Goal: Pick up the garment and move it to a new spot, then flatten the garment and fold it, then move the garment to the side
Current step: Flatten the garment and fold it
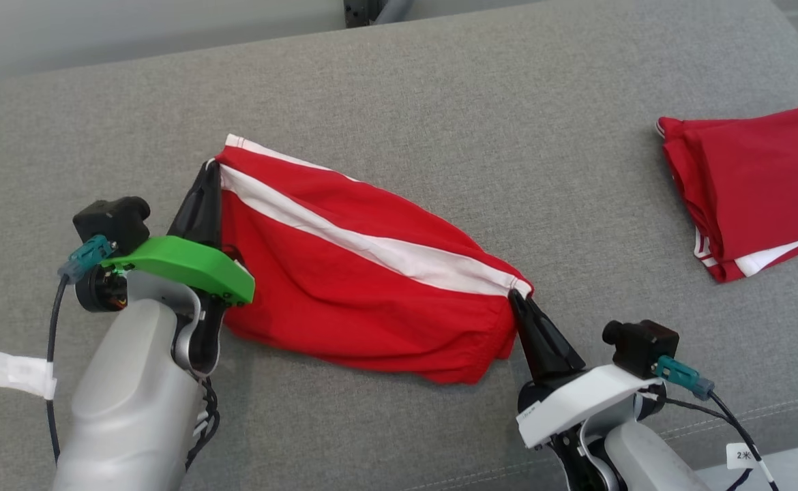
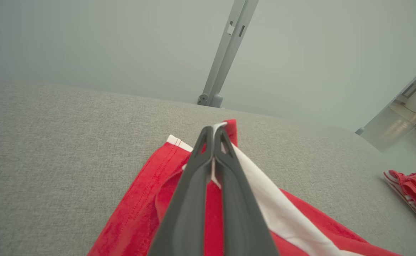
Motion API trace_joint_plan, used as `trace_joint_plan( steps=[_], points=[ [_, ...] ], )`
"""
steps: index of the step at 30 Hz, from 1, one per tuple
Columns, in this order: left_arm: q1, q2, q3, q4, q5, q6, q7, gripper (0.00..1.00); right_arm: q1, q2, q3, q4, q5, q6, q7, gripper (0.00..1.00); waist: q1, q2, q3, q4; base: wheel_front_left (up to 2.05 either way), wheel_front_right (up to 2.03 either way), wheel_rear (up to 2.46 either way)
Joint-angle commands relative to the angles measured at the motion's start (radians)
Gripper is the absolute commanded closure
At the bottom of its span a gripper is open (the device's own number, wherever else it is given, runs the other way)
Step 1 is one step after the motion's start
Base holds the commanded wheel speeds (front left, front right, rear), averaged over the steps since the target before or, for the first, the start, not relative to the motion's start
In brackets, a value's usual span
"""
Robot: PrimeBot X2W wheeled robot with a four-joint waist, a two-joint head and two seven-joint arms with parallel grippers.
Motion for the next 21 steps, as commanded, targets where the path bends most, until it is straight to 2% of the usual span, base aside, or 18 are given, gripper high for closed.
trace_joint_plan(
  steps=[1,8,21],
  points=[
    [-0.044,0.002,0.0,0.032,0.01,-0.003,0.0,1.0,-0.03,0.003,-0.001,0.01,-0.007,-0.001,-0.002,1.0,0.0,0.012,0.064,-0.033,0.0,0.0,0.0],
    [-0.16,-0.003,0.029,0.159,0.044,-0.003,0.001,1.0,-0.101,0.009,0.009,0.051,0.004,-0.001,-0.002,1.0,0.0,0.012,0.118,-0.043,0.0,0.0,0.0],
    [-0.251,-0.009,0.042,0.258,0.091,-0.003,0.0,1.0,-0.17,0.009,0.048,0.086,0.05,-0.001,-0.002,1.0,0.0,0.012,0.152,-0.049,0.0,0.0,0.0]
  ],
)
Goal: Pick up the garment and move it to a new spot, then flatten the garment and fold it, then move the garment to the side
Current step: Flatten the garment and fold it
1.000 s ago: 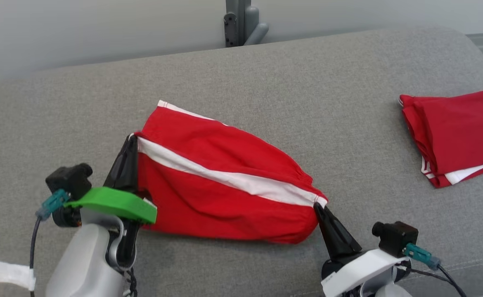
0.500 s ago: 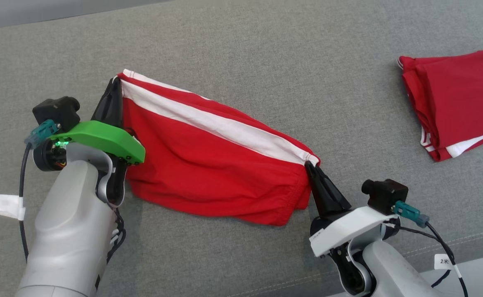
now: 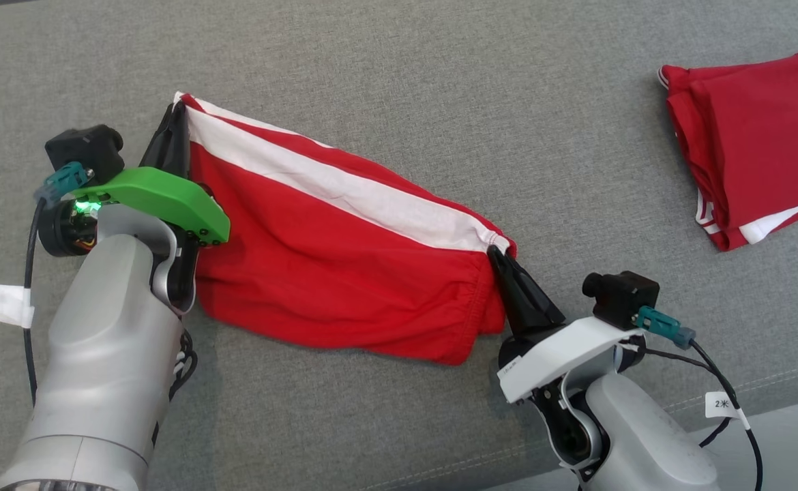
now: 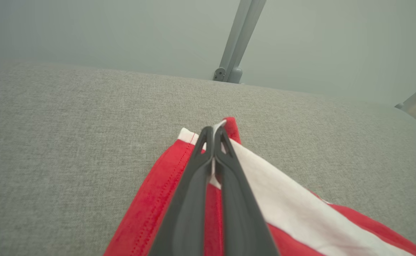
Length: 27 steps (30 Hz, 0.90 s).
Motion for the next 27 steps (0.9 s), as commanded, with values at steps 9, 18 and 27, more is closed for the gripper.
trace_joint_plan(
  steps=[9,18,27],
  points=[
    [-0.066,0.01,0.002,0.05,0.035,-0.003,0.001,1.0,-0.03,-0.001,0.014,0.002,0.008,-0.001,-0.002,1.0,-0.0001,0.012,0.022,-0.014,0.0,0.0,0.0],
    [-0.056,-0.002,0.026,0.055,0.06,-0.003,0.0,0.0,-0.005,-0.001,-0.009,-0.018,-0.035,-0.001,-0.002,0.0,-0.0001,0.012,0.003,-0.005,0.0,0.0,0.0],
    [-0.015,-0.002,0.038,0.038,0.054,-0.003,0.0,0.0,0.034,-0.001,-0.028,-0.049,-0.079,-0.001,-0.002,0.0,-0.0001,0.012,-0.031,0.001,0.0,0.0,0.0]
  ],
)
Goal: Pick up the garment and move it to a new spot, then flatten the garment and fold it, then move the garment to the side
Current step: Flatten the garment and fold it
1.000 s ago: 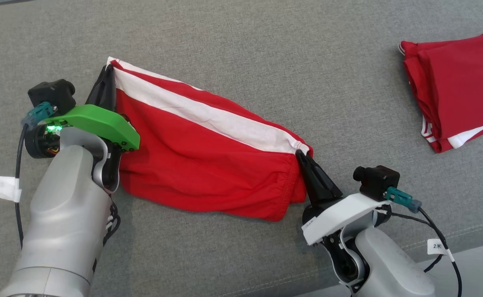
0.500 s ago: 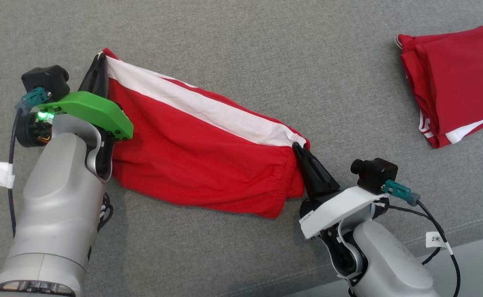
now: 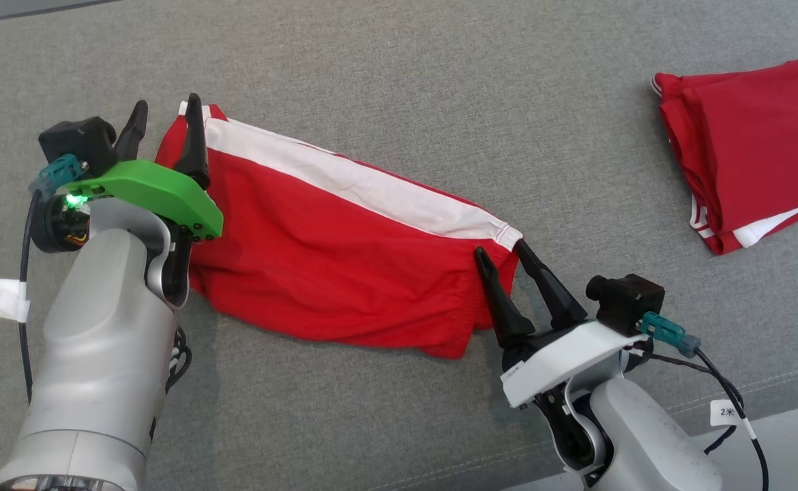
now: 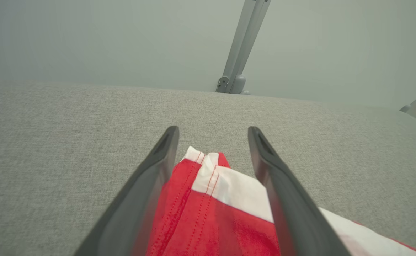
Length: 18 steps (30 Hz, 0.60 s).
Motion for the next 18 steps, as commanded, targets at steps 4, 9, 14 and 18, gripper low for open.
trace_joint_plan(
  steps=[4,9,14,18],
  points=[
    [0.049,0.004,0.0,-0.022,-0.012,-0.003,0.0,0.0,0.045,-0.002,-0.033,-0.017,-0.032,-0.001,-0.002,0.0,0.0,0.012,-0.028,0.006,0.0,0.0,0.0],
    [0.122,0.002,-0.008,-0.052,-0.037,-0.003,0.001,0.0,0.112,-0.002,-0.083,-0.03,-0.071,-0.001,-0.002,0.0,0.0,0.012,-0.07,0.018,0.0,0.0,0.0],
    [0.186,0.017,-0.046,-0.02,-0.073,-0.003,0.0,0.0,0.182,-0.002,-0.132,-0.054,-0.111,-0.001,-0.002,0.0,0.0,0.012,-0.118,0.024,0.0,0.0,0.0],
    [0.197,0.04,-0.092,0.055,-0.114,-0.003,0.025,0.0,0.226,-0.002,-0.175,-0.091,-0.149,-0.001,-0.002,0.0,0.0,0.012,-0.141,0.017,0.0,0.0,0.0]
  ],
)
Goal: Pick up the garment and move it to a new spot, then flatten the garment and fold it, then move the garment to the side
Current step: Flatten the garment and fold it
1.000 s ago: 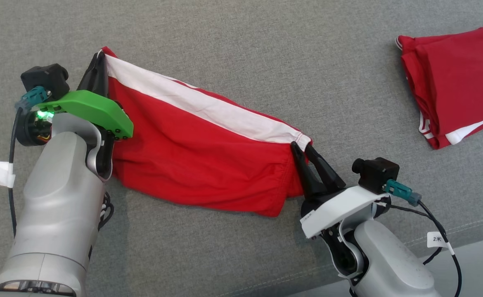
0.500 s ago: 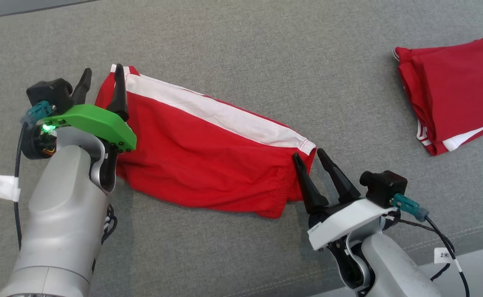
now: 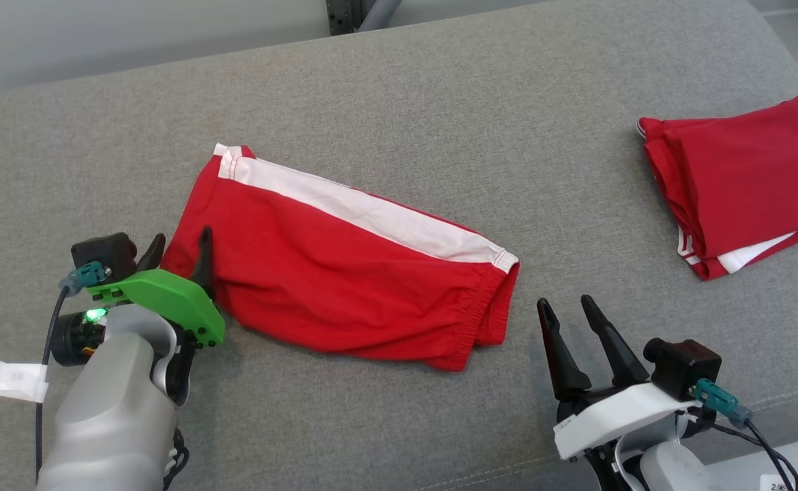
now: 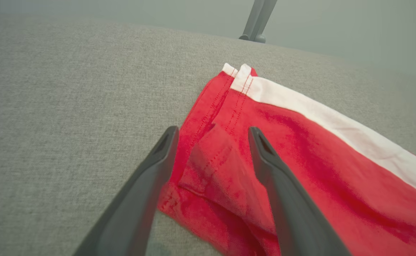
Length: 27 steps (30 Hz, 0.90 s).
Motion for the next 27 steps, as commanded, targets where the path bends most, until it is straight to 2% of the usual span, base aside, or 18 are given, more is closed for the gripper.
trace_joint_plan(
  steps=[1,6,12,13,15,17,18,19,27],
  points=[
    [0.0,0.012,-0.009,0.016,-0.005,-0.003,0.01,0.0,0.014,-0.002,-0.008,-0.011,-0.008,-0.001,-0.002,0.0,0.0,0.012,-0.011,-0.005,0.0,0.0,0.0],
    [-0.036,0.038,-0.023,0.096,-0.028,-0.003,0.054,0.0,0.023,-0.002,-0.019,-0.045,-0.024,-0.001,-0.001,0.0,0.0,0.012,-0.003,-0.021,0.0,0.0,0.0],
    [-0.069,0.039,-0.02,0.179,-0.043,0.006,0.096,0.0,0.03,-0.002,-0.013,-0.071,-0.017,-0.001,0.003,0.0,0.0,0.012,0.005,-0.034,0.0,0.0,0.0],
    [-0.073,0.038,-0.021,0.187,-0.045,0.006,0.106,0.13,0.03,-0.002,-0.013,-0.072,-0.015,-0.001,0.004,0.0,0.0,0.012,0.004,-0.035,0.0,0.0,0.0],
    [-0.075,0.036,-0.022,0.198,-0.049,0.006,0.112,0.53,0.032,-0.002,-0.015,-0.075,-0.014,-0.001,0.004,0.0,0.0,0.012,0.002,-0.036,0.0,0.0,0.0],
    [-0.072,0.036,-0.024,0.206,-0.049,0.007,0.115,0.8,0.036,-0.002,-0.016,-0.076,-0.015,-0.001,0.005,0.0,0.0,0.012,-0.003,-0.036,0.0,0.0,0.0],
    [-0.069,0.035,-0.025,0.209,-0.05,0.007,0.115,0.97,0.038,-0.002,-0.016,-0.077,-0.015,-0.001,0.005,0.0,0.0,0.012,-0.006,-0.035,0.0,0.0,0.0],
    [-0.067,0.033,-0.027,0.211,-0.051,0.007,0.115,1.0,0.04,-0.002,-0.015,-0.077,-0.015,-0.001,0.005,0.0,0.0,0.012,-0.009,-0.035,0.0,0.0,0.0],
    [-0.026,0.011,-0.046,0.213,-0.057,-0.001,0.084,1.0,0.054,-0.002,-0.018,-0.08,-0.018,-0.001,0.004,0.0,0.0,0.012,-0.053,-0.013,0.0,0.0,0.0]
  ],
)
